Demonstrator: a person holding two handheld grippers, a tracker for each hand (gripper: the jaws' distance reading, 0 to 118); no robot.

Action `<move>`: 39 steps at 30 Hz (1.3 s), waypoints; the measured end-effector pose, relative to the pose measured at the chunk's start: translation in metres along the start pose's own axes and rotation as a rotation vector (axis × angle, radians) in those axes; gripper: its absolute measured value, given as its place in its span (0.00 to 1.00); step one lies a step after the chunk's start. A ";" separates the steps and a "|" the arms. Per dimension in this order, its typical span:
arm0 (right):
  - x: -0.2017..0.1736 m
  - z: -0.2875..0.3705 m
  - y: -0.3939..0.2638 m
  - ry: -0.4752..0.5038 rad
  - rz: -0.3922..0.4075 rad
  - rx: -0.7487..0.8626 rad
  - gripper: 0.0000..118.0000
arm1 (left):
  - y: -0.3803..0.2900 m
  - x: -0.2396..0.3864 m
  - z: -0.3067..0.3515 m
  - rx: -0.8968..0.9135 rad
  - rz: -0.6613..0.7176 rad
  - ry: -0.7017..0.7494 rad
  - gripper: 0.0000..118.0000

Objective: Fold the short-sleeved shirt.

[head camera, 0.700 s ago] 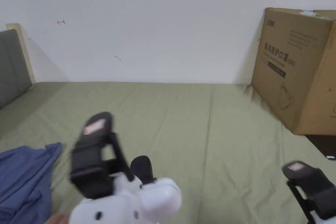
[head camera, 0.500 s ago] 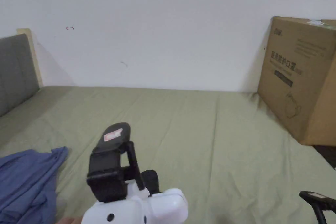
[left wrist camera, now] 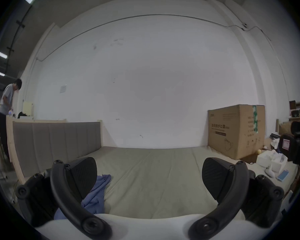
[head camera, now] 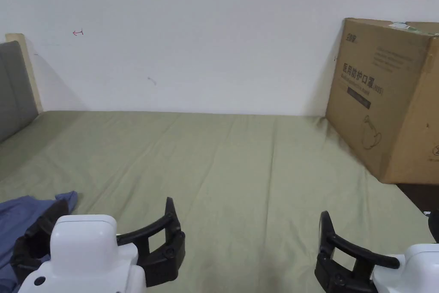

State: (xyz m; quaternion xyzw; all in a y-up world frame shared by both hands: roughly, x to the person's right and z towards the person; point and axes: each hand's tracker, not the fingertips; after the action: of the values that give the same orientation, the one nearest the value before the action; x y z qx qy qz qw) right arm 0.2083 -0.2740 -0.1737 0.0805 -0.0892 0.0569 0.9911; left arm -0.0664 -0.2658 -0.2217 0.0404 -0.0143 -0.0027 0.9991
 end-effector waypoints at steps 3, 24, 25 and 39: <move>0.000 -0.001 -0.003 -0.007 -0.027 -0.024 1.00 | 0.001 0.003 0.002 0.002 -0.023 0.015 1.00; 0.011 -0.014 -0.009 0.032 -0.104 -0.200 1.00 | 0.007 0.005 0.006 0.029 0.024 0.011 1.00; 0.011 -0.014 -0.010 0.033 -0.103 -0.201 1.00 | 0.007 0.005 0.006 0.027 0.023 0.010 1.00; 0.007 -0.010 -0.007 0.032 -0.069 -0.161 1.00 | 0.007 0.009 0.006 0.035 0.079 -0.070 1.00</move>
State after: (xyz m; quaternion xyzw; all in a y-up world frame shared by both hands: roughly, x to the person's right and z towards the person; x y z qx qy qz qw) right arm 0.2180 -0.2782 -0.1831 0.0029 -0.0747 0.0167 0.9971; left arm -0.0576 -0.2592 -0.2146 0.0572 -0.0508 0.0355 0.9964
